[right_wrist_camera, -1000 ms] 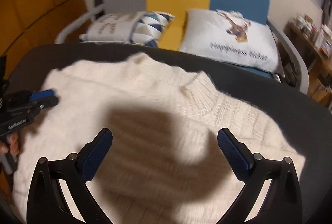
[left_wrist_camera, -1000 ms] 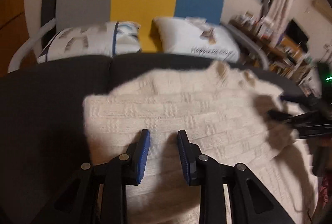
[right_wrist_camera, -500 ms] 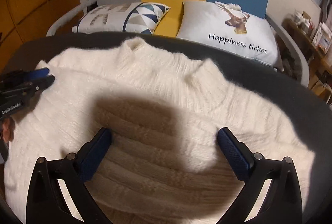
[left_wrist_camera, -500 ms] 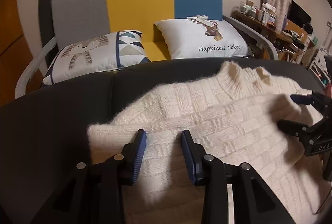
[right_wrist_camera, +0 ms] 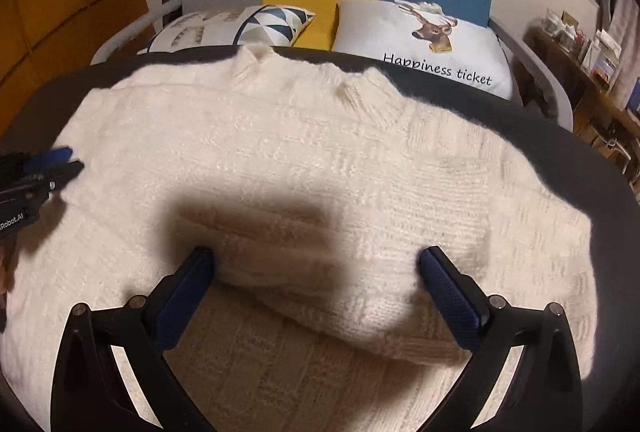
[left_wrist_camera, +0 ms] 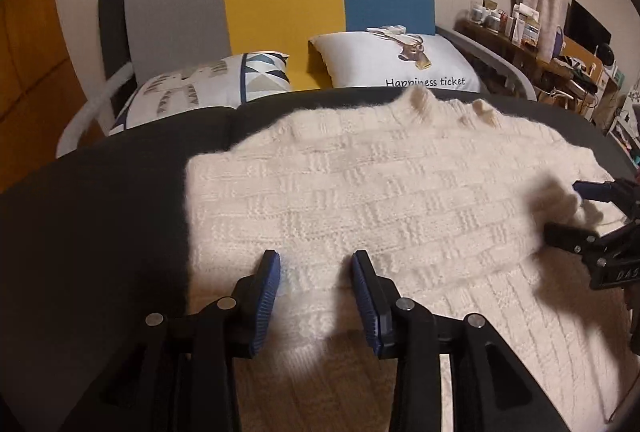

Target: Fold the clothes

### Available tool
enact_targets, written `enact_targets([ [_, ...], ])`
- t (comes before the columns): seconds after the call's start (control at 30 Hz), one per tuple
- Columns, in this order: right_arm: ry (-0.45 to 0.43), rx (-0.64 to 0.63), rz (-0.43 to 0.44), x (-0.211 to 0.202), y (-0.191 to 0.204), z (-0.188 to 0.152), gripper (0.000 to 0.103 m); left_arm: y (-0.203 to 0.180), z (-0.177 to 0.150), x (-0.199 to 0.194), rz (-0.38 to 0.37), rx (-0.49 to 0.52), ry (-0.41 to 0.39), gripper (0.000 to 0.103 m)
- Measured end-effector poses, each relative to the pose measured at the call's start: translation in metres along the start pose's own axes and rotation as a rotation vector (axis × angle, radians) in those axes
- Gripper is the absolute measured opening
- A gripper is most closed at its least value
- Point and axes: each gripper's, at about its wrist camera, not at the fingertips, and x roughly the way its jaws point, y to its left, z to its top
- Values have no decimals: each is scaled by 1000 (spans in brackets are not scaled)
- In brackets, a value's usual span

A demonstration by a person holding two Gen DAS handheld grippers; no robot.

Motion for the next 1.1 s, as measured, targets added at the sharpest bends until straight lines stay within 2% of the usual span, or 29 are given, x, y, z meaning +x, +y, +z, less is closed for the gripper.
enact_targets([
  [0.17,-55,-7,-9,-40,10,-2,103,-2,-8,-28,0,-28,-40,38],
  [0.33,-82,-17,3,-73,22,-34,103,-10,-22,-55,1,1,-72,38],
  [0.43,-64,-8,12,-79,27,-57,103,-14,-32,-62,0,10,-61,38],
  [0.53,-36,20,19,-81,29,-81,103,-16,-49,-51,-2,10,-6,38],
  [0.6,1,42,6,-77,27,-98,103,-19,-63,-35,5,16,40,41],
  [0.63,26,55,-9,-71,25,-106,103,-19,-66,-34,11,23,11,42],
  [0.67,43,68,-20,-67,22,-114,103,-19,-65,-35,12,19,17,42],
  [0.7,0,82,0,-70,18,-119,103,-17,-62,-36,7,2,28,42],
  [0.8,10,131,-5,-79,10,-123,103,-14,-66,-51,-16,-51,38,42],
  [0.9,-27,174,34,-105,3,-133,103,-19,-81,-78,-55,-70,18,42],
  [1.0,-60,208,106,-131,-9,-158,103,-25,-101,-85,-52,-45,-3,42],
  [1.1,-18,230,77,-139,-20,-191,103,-31,-122,-92,-49,-21,-23,43],
])
